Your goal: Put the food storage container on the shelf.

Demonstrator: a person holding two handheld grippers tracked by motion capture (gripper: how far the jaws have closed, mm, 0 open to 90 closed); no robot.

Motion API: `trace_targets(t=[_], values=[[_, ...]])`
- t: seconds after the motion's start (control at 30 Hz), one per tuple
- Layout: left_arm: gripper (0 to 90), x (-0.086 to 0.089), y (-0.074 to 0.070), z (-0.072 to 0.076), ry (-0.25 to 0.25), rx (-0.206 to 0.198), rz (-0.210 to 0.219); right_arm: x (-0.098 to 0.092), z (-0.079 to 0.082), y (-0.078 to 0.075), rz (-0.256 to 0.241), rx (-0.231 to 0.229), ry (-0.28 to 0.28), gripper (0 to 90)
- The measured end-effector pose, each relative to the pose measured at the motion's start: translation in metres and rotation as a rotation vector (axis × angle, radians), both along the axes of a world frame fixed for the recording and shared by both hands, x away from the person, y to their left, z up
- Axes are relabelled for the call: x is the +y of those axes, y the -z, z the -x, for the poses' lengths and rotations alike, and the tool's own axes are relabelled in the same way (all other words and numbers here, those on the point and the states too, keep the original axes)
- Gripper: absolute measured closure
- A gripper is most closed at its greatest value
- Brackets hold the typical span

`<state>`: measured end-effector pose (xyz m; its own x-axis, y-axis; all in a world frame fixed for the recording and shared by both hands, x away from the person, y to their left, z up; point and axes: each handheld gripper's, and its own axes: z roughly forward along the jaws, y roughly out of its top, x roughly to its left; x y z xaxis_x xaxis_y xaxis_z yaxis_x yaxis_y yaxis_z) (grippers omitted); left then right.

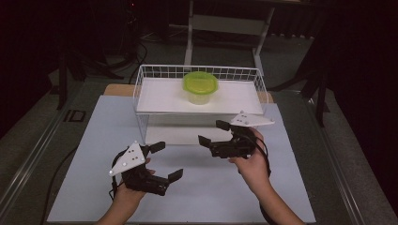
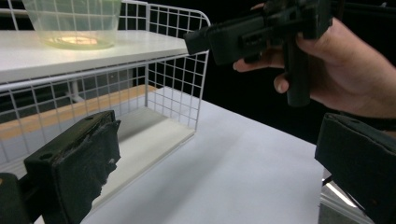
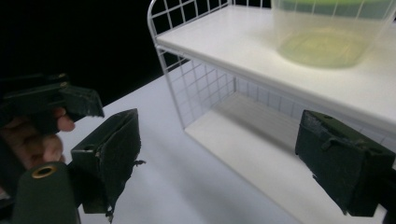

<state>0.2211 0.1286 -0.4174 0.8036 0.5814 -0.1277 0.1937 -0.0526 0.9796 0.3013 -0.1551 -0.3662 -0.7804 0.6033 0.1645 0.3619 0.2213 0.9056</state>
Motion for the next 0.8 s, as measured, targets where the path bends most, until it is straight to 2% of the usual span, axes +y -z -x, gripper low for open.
trace_targets(t=[0.17,0.37,0.57,0.63,0.8], values=[[0.5,0.000,0.004,0.003,0.003,-0.024,-0.021,-0.006,0.005,0.012,-0.010,0.005,0.001,14.2],[0.5,0.003,0.011,0.007,0.013,-0.021,-0.027,-0.016,0.016,0.031,-0.001,0.005,0.011,14.3],[0.5,0.003,0.024,0.009,0.026,-0.014,-0.056,-0.028,0.026,0.054,0.007,0.019,0.005,14.4],[0.5,0.002,0.028,0.010,0.043,-0.005,-0.060,-0.032,0.029,0.059,0.010,0.012,0.005,14.4],[0.5,-0.001,0.038,0.014,0.068,0.004,-0.071,-0.042,0.036,0.072,0.016,0.030,0.010,14.4]])
